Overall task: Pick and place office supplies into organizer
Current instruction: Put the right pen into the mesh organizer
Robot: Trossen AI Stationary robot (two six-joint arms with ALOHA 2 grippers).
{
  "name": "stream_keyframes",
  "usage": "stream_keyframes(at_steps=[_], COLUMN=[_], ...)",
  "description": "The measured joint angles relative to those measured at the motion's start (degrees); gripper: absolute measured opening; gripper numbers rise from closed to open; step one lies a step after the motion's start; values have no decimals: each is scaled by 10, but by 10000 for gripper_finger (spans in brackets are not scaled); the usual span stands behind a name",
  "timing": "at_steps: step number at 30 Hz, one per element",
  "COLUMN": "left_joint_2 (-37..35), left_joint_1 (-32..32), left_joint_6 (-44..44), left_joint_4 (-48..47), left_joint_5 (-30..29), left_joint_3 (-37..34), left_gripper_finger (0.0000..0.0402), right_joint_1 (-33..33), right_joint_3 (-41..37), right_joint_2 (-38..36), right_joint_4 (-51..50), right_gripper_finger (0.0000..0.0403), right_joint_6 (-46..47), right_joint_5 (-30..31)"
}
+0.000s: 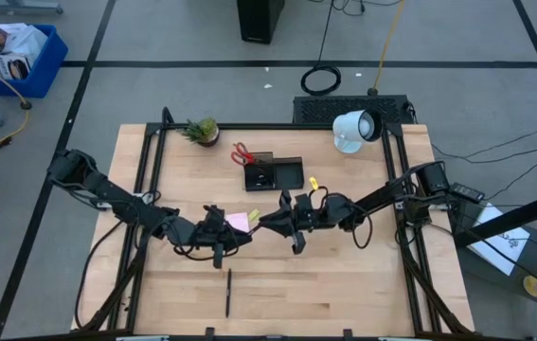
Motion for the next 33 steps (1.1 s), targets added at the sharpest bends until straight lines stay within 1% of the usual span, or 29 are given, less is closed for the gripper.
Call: stream_keyframes(at_steps=[6, 9, 12, 15, 18, 21, 25, 30, 33], left_joint_2=[0, 0, 0, 0, 0, 0, 0, 0, 0], left_joint_1=[1, 1, 1, 4, 12, 17, 22, 35, 37], left_joint_6=[-6, -5, -5, -9, -21, -28, -1, 15, 23], left_joint_4=[0, 0, -12, -53, -84, -96, -108, -134, -143], left_joint_5=[-4, -4, -14, -29, -31, -30, -32, -33, -33], left_joint_3=[0, 0, 0, 0, 0, 0, 0, 0, 0], left_gripper_finger=[72, 83, 86, 87, 88, 88, 88, 88, 88], right_joint_1=[0, 0, -1, -4, -8, -11, -22, -41, -47], right_joint_3=[0, 0, 0, 0, 0, -4, -23, -69, -97], right_joint_2=[0, 0, 0, 0, 0, -5, -18, -58, -80], right_joint_4=[1, 0, -8, -18, -38, -59, -63, -68, -67], right_gripper_finger=[27, 38, 40, 32, 29, 35, 40, 31, 33], right_joint_6=[-26, -31, -34, -35, -40, -45, -47, -55, -58], right_joint_5=[0, 1, 1, 2, 4, 9, 4, 1, 2])
